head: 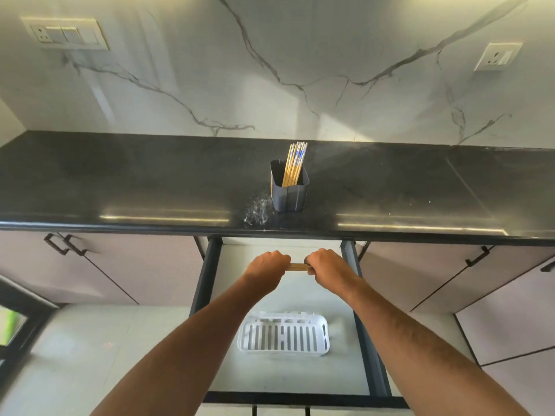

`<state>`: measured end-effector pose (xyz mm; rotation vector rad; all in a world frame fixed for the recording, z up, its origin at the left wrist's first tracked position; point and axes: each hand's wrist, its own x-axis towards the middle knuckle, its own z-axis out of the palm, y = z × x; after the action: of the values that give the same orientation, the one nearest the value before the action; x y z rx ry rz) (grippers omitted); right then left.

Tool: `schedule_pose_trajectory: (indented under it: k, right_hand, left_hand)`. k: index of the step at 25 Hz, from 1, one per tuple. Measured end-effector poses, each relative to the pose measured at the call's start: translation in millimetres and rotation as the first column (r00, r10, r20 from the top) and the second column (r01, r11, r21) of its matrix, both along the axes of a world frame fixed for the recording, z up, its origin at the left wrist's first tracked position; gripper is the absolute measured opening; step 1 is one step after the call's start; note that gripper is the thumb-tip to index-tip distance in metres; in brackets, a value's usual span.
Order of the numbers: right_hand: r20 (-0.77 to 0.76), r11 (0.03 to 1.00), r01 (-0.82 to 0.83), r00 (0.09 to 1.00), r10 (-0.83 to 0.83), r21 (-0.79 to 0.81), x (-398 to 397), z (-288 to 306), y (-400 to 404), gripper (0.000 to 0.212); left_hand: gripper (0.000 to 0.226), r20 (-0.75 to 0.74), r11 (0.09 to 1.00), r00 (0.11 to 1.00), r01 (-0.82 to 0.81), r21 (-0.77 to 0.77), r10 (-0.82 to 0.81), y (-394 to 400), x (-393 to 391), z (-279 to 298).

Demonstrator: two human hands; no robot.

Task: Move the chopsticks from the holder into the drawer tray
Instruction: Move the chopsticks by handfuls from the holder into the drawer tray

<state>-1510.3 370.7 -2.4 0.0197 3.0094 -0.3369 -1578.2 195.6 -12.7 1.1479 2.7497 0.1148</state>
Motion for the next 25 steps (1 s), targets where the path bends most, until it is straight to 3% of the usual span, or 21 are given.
schedule_pose_trajectory:
  k: [8, 14, 18, 25]
  right_hand:
    - [0.116, 1.0, 0.001, 0.993, 0.002, -0.025, 44.1, -92.2, -20.4, 0.026]
    - [0.19, 0.999, -0.026, 0.981, 0.035, -0.048, 68.4, -153.8, -35.7, 0.023]
    - [0.191, 0.996, -0.006, 0.981, 0.024, -0.093, 72.4, -180.5, -43.2, 0.025]
    - [0.208, 0.992, 0.036, 0.978, -0.01, -0.12, 68.8, -199.9, -51.8, 0.019]
  left_hand:
    - [0.026, 0.031, 0.987, 0.998, 0.061, -0.149, -0.057, -35.0, 46.9, -89.3]
    - [0.023, 0.159, 0.983, 0.982, 0.126, -0.134, -0.105, -53.2, 73.1, -135.1]
    - [0.026, 0.185, 0.985, 0.983, 0.038, -0.166, -0.007, -58.8, 78.4, -168.4]
    - [0.028, 0.193, 0.993, 0.981, 0.011, -0.118, 0.012, -58.8, 68.9, -199.5]
